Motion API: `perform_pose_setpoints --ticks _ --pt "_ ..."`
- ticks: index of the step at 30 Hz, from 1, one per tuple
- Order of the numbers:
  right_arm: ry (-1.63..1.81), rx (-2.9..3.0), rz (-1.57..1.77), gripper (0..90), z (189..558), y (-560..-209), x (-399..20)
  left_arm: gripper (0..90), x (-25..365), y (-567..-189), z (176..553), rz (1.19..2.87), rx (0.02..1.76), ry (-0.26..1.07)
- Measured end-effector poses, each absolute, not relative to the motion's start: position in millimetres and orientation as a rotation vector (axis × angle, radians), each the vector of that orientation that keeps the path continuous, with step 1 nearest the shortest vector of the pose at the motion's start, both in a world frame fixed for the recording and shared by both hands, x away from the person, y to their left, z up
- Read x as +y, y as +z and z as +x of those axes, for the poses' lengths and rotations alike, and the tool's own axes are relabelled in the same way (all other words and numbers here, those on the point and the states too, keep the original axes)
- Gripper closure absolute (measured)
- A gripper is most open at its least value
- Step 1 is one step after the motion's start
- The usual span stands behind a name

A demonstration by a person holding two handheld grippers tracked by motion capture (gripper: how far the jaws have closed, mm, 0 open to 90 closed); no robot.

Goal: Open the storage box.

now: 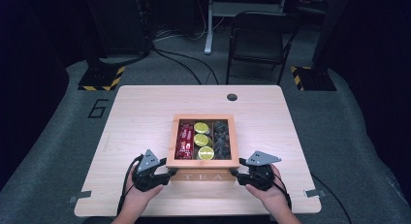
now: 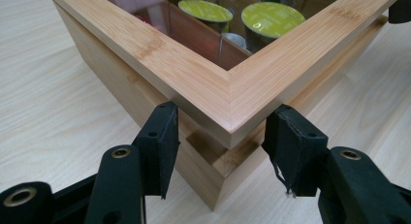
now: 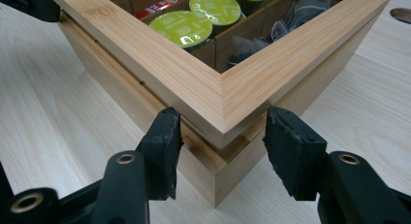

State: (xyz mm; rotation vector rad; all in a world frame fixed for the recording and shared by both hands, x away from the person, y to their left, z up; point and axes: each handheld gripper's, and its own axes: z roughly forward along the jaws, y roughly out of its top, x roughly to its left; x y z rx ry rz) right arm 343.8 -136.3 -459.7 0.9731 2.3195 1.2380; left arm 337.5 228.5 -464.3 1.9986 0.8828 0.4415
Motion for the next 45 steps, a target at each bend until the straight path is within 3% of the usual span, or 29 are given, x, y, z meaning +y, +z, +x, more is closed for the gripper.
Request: perform_pose_setpoints --ticks 26,45 --pt "1.274 2.255 0.981 44.3 354.6 -419.5 -135.1 46.5 230.2 -429.0 352.0 1.916 0.935 0.428" --pt "1.288 2.216 0.987 44.5 362.4 -395.9 -133.7 47.3 230.5 -402.4 357.6 1.915 0.889 0.523"
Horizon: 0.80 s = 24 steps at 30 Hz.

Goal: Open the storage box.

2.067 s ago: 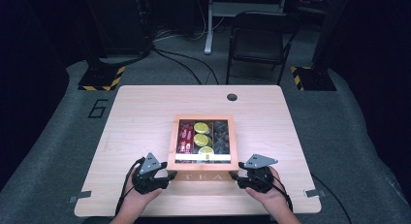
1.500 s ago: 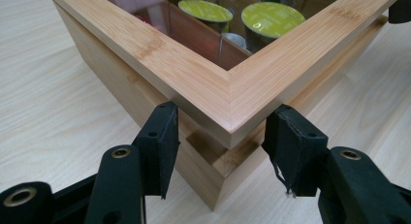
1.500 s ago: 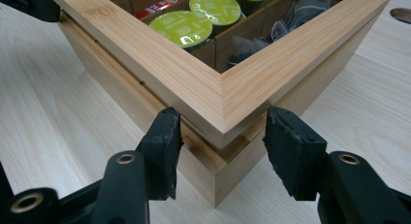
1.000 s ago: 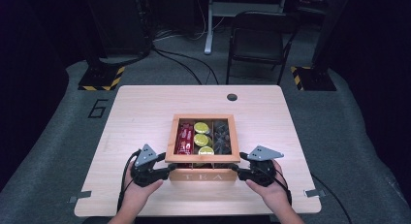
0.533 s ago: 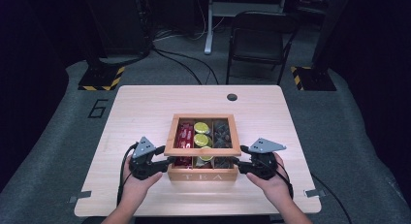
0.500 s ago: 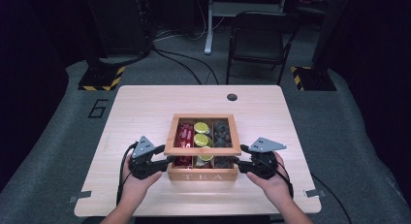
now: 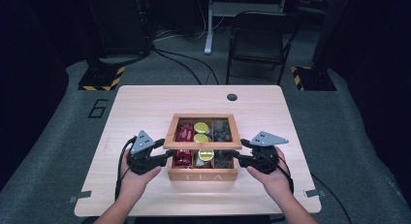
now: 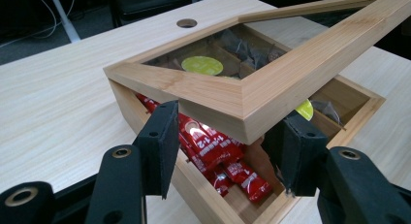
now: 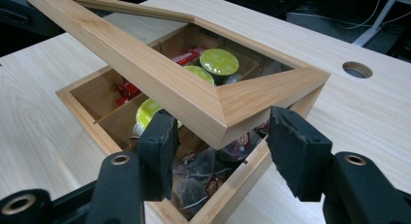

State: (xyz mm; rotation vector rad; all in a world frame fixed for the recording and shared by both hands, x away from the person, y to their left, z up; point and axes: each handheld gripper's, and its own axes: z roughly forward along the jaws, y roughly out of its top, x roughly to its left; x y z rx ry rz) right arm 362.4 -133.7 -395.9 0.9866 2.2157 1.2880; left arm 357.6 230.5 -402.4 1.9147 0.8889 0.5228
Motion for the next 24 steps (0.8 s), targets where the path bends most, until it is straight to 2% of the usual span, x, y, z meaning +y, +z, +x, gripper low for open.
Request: perform_pose_setpoints --ticks 24 --pt "1.27 2.188 0.941 44.4 381.0 -368.5 -129.3 50.5 231.0 -374.7 374.6 1.901 0.886 0.541"
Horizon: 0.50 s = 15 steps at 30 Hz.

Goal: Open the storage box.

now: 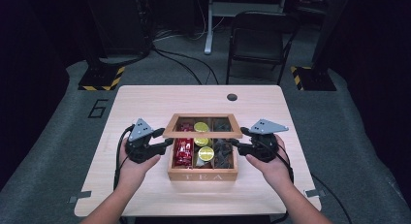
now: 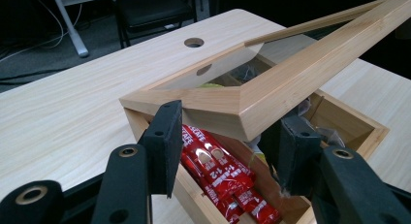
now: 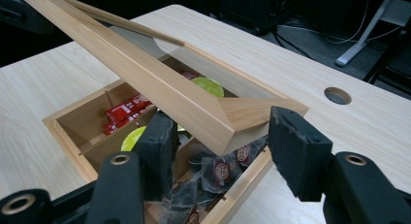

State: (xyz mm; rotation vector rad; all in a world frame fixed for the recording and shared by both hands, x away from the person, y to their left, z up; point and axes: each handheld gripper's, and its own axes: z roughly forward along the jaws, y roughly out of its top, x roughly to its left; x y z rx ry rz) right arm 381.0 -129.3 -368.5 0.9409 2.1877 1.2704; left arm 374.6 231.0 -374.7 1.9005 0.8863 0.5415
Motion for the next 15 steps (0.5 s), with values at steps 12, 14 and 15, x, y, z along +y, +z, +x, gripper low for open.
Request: perform_pose_setpoints --ticks 12,14,15 --pt "1.242 2.167 0.921 44.5 392.5 -356.8 -125.3 50.8 231.4 -363.7 386.2 1.872 0.899 0.531" --pt "1.254 2.159 0.928 44.2 395.4 -354.9 -124.8 50.9 231.4 -362.0 388.2 1.864 0.905 0.527" --pt "1.253 2.157 0.932 44.2 397.9 -352.8 -124.5 51.1 231.6 -360.9 389.8 1.86 0.904 0.531"
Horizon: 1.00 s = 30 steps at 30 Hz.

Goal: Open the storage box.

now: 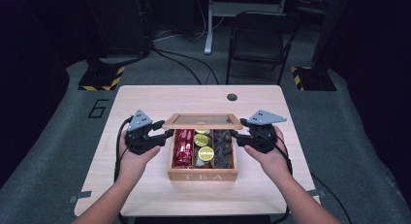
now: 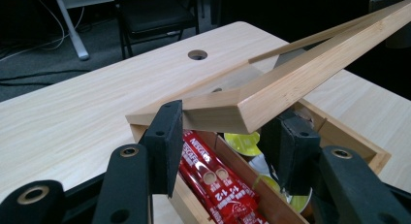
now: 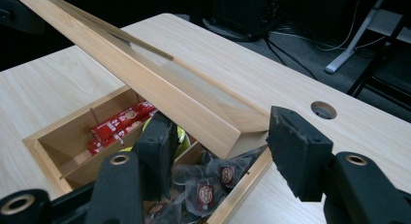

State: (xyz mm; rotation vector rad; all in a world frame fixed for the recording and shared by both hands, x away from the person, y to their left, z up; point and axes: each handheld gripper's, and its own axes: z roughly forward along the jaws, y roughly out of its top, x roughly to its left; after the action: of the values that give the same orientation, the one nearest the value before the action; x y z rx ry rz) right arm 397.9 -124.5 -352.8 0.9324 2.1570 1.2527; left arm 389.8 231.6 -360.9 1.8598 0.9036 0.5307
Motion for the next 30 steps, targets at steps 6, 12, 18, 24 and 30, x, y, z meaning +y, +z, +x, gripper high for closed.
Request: perform_pose_setpoints --ticks 6,12,18,24,30 --pt "1.231 2.151 0.924 44.7 403.1 -349.7 -122.2 52.1 230.5 -356.7 394.7 1.862 0.907 0.547" --pt "1.23 2.134 0.924 46.2 408.9 -347.5 -120.7 53.5 230.0 -353.0 400.4 1.847 0.913 0.556" --pt "1.231 2.115 0.924 49.4 415.1 -342.8 -121.5 55.5 229.0 -349.1 408.0 1.849 0.918 0.575" --pt "1.219 2.098 0.92 52.7 419.1 -339.6 -120.4 57.3 228.9 -345.7 412.9 1.837 0.921 0.587" --pt "1.226 2.09 0.944 57.0 428.0 -336.2 -121.8 57.2 228.8 -343.6 418.6 1.821 0.914 0.596"
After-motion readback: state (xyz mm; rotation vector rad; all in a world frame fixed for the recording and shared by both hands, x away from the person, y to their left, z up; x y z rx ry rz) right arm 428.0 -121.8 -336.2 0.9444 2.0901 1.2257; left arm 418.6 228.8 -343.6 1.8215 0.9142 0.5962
